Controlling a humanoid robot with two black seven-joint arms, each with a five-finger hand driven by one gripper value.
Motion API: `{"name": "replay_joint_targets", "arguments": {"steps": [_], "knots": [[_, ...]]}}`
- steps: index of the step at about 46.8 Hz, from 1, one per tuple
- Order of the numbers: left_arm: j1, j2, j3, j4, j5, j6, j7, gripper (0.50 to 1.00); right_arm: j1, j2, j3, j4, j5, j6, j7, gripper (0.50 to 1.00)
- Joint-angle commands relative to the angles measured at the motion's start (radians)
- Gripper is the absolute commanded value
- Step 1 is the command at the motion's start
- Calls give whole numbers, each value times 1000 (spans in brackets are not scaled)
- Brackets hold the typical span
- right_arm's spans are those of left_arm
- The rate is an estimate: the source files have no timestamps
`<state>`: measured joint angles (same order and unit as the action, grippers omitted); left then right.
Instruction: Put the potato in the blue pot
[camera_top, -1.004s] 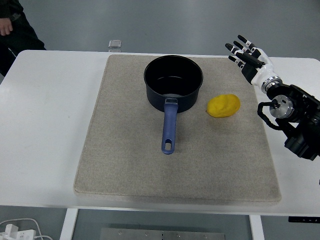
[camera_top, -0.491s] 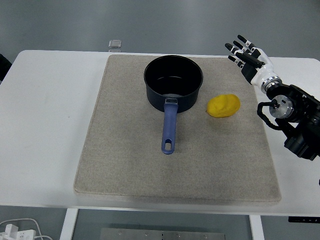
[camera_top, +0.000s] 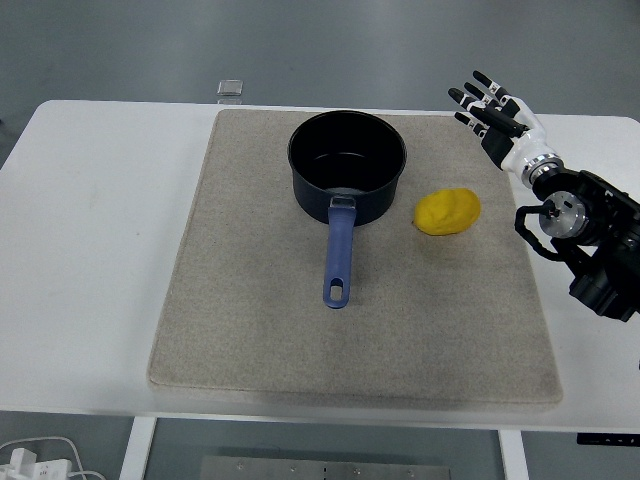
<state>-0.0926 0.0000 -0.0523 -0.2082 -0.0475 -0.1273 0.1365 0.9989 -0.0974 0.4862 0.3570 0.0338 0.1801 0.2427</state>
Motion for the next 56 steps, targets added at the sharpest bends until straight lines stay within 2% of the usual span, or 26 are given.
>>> {"name": "replay_joint_targets", "arguments": {"steps": [1,5,16,24,40,56], "knots": [[1,0,0,3,0,0,0,999,0,-1,0,0,0,4,16,932],[1,0,0,3,0,0,0,999,0,-1,-1,0,0,2,32,932],[-1,0,0,3,0,0,0,999,-2,2,-5,5,-2,10,32,932],[-1,0,-1,3,0,0,0,999,-3,-16,-8,14,-3,76,32,932],[-1,0,-1,3,0,0,0,999,-31,-156,-66,106,-135,170,30,932],[1,0,0,1,0,0,0,999,-34,-182,-57,109,-155,171,32,932]]}}
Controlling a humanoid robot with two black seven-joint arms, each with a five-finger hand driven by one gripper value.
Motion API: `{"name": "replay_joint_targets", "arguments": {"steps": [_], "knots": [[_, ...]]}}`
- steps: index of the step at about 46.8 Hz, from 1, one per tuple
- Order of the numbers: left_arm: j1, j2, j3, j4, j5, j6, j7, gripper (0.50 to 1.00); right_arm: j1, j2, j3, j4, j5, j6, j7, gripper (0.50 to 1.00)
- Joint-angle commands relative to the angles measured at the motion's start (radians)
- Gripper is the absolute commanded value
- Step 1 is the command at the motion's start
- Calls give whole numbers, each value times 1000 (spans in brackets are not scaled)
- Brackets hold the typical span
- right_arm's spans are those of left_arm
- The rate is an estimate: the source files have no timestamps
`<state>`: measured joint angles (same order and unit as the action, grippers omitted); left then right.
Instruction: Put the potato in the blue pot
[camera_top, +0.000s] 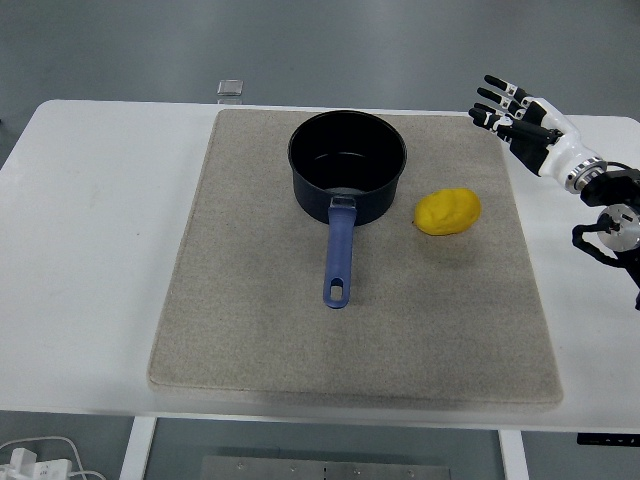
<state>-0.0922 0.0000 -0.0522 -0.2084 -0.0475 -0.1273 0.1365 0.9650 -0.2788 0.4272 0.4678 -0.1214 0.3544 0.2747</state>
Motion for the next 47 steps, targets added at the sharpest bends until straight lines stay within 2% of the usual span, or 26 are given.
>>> {"name": "replay_joint_targets", "arguments": {"steps": [1,14,19,24,28,35,40,47], "knots": [[-1,0,0,1,0,0,0,999,0,0,2,-1,0,-3,0,932],[0,0,0,3,0,0,0,999,-3,-2,7,0,2,0,1,932],[0,0,0,3,0,0,0,999,-3,-23,-7,14,-3,5,1,932],[-1,0,0,3,0,0,0,999,-12,-80,-8,98,-44,20,3,932],[-1,0,0,0,0,0,0,999,-26,-131,-7,196,-105,17,24,932],[-1,0,0,1,0,0,0,999,-52,-203,-7,350,-289,8,57,932],[-1,0,2,1,0,0,0,999,-65,-217,-7,408,-449,-37,81,932],[-3,0,2,-5,0,0,0,999,-80,-207,-8,448,-717,-175,153,928]]}}
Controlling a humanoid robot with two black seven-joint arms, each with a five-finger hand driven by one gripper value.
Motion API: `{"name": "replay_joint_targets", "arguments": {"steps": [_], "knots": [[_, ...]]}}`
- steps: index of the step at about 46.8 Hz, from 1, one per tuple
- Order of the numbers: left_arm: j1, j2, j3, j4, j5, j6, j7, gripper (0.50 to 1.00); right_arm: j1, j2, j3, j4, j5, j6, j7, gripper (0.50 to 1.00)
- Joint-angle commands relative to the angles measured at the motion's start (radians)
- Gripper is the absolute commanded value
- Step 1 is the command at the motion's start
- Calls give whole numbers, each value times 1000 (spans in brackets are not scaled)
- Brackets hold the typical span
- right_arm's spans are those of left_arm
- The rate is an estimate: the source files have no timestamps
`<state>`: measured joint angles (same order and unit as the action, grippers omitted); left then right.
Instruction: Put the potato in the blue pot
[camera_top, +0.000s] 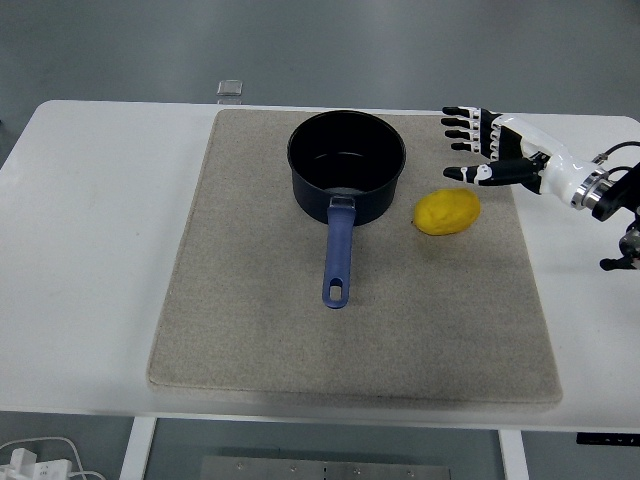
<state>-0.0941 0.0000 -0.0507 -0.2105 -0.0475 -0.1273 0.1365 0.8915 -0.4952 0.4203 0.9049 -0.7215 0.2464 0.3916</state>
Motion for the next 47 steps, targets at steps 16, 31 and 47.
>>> {"name": "replay_joint_targets", "arguments": {"steps": [16,31,47], "knots": [[-1,0,0,3,0,0,0,999,-55,30,-43,43,-426,-220,95,924],[-1,0,0,-1,1,0,0,999,-55,21,-92,46,-458,-274,115,921],[-1,0,-1,3,0,0,0,999,-57,20,-92,26,-458,-280,115,877]]}}
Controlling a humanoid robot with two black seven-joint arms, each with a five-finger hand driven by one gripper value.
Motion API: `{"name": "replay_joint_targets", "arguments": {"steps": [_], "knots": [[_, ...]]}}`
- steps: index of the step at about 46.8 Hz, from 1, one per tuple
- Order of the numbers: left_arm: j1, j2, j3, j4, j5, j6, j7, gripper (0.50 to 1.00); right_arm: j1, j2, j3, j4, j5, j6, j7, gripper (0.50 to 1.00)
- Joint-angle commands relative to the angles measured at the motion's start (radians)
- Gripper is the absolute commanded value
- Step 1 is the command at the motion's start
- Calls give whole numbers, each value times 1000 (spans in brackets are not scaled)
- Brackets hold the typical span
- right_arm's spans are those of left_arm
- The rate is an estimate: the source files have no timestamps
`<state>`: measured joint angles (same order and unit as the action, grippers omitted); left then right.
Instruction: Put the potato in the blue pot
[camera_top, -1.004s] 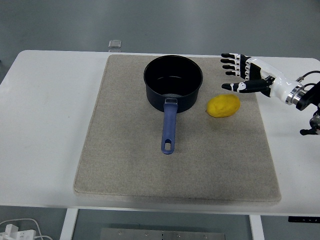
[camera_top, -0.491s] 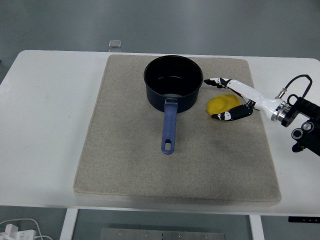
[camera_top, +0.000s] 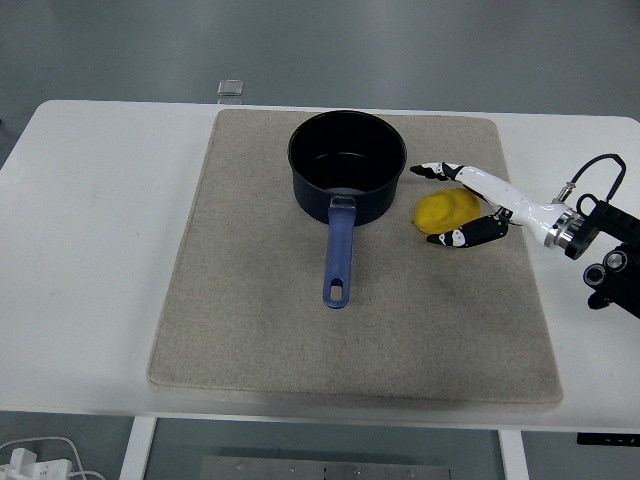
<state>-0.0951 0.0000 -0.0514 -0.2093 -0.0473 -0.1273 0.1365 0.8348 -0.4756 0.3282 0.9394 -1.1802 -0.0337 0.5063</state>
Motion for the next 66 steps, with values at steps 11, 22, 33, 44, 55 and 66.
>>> {"name": "replay_joint_targets", "arguments": {"steps": [11,22,33,44,55,66], "knots": [[0,0,-1,4,1,0,0,999,0,2,0,-40,1,3,12,797],[0,0,-1,4,0,0,0,999,3,3,-12,-62,1,3,15,705],[0,0,-1,5,0,0,0,999,-3,8,-14,-96,1,6,20,544],[0,0,-1,5,0,0,0,999,-2,11,-18,-96,1,8,28,500],[0,0,-1,5,0,0,0,999,4,8,-17,-97,7,11,17,500],[0,0,-1,5,0,0,0,999,7,3,-8,-97,19,11,17,500]]}}
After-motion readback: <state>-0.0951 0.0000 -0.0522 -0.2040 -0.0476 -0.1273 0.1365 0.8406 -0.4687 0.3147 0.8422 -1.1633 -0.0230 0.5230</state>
